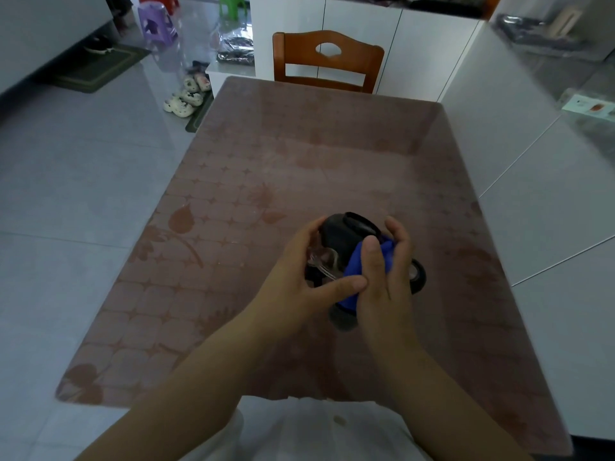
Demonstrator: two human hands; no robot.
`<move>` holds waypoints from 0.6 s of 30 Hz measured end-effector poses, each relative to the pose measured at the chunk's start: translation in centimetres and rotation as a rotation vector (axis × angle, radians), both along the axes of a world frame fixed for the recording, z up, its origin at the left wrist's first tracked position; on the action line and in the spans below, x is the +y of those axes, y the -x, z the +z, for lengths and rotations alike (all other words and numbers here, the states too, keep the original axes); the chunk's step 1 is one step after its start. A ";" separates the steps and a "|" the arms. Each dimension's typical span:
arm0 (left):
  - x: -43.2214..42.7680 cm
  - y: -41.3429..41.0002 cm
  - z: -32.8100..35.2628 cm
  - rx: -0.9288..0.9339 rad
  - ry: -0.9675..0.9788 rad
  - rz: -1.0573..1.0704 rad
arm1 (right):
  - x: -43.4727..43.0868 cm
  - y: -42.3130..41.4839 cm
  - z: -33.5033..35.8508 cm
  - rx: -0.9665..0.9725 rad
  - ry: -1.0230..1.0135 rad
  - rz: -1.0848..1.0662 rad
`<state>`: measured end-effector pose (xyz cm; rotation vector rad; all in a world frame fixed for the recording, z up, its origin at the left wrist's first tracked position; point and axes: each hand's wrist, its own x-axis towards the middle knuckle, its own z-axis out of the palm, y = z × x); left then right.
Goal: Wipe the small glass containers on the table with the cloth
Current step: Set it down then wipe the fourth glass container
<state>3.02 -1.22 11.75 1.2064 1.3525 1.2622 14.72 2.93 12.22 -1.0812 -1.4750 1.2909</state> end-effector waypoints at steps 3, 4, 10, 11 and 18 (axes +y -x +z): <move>0.2 0.1 -0.5 -0.043 0.019 0.032 | -0.2 0.2 -0.5 -0.043 -0.108 -0.022; 0.2 0.3 -0.6 -0.085 0.030 0.033 | -0.2 0.2 -0.4 -0.040 -0.137 -0.017; 0.3 1.9 -1.9 -0.262 0.073 0.008 | 0.7 -0.2 -0.4 0.000 -0.161 0.008; 0.3 2.0 -2.2 -0.277 0.084 0.012 | 0.9 -0.3 -0.5 -0.009 -0.134 0.008; 0.3 2.2 -3.6 -0.306 0.105 0.113 | 0.5 0.0 -0.7 0.024 -0.097 -0.035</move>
